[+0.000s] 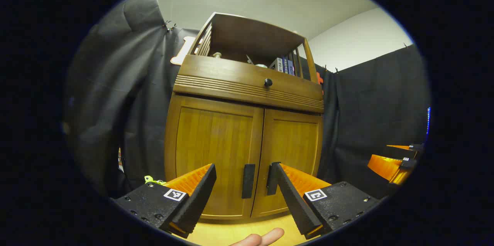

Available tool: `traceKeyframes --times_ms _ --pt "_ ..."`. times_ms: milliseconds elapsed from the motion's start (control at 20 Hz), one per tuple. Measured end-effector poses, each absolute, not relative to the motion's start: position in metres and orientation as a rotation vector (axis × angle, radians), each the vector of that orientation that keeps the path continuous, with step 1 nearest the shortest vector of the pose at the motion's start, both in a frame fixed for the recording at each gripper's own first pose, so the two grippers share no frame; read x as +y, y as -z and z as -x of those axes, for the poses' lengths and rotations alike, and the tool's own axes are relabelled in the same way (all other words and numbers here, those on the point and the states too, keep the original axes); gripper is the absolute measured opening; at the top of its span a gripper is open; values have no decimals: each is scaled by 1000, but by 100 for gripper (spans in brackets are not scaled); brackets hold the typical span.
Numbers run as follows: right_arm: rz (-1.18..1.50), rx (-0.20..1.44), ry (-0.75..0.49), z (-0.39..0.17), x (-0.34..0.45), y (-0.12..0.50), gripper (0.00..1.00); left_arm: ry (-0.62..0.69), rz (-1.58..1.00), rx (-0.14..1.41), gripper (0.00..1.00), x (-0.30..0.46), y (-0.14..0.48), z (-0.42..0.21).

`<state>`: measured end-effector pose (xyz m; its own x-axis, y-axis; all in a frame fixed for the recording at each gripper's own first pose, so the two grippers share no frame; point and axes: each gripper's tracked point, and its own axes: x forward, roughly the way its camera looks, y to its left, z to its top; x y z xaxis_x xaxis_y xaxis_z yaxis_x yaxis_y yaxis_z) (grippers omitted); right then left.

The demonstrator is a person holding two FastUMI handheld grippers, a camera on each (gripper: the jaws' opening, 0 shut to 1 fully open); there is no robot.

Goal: Open the right door of the double-door shoe cabinet with the right hand, and open the left door with the left hand.

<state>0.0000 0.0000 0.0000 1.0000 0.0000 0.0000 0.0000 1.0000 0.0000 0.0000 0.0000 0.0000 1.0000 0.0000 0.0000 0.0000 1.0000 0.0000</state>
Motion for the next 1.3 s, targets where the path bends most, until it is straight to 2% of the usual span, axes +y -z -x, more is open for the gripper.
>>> traceKeyframes --times_ms 100,250,400,550,600,650,700,800,850,1050,1150,1300 --pt "-19 8 -5 -3 0 4 99 -17 0 19 96 7 5 -6" --pt "-67 14 -26 -5 3 4 99 -14 -12 41 92 7 13 -13" --pt "-77 11 -26 -8 -2 5 96 -23 -21 61 92 9 18 -15" --pt "-72 19 -21 -9 -5 7 100 -13 -30 57 92 6 18 -16" --pt "-74 22 -20 -8 -5 9 96 -7 -31 56 92 5 18 -17" --pt "-80 24 -22 -8 -4 10 99 -2 -33 57 96 5 18 -17" --pt "-82 29 -28 -9 -2 11 99 1 -35 58 92 4 19 -17" --pt "-75 39 -41 -11 3 16 99 10 -48 60 92 0 20 -19" --pt "-64 45 -46 -14 5 18 99 17 -59 55 96 -2 21 -20" --pt "-26 57 -51 -21 18 25 99 -1 -42 71 92 5 25 -24" --pt "-33 67 -64 -33 24 32 99 -15 -35 68 96 12 23 -26" --pt "-49 89 -68 -63 34 39 96 -39 -32 63 92 22 21 -27"
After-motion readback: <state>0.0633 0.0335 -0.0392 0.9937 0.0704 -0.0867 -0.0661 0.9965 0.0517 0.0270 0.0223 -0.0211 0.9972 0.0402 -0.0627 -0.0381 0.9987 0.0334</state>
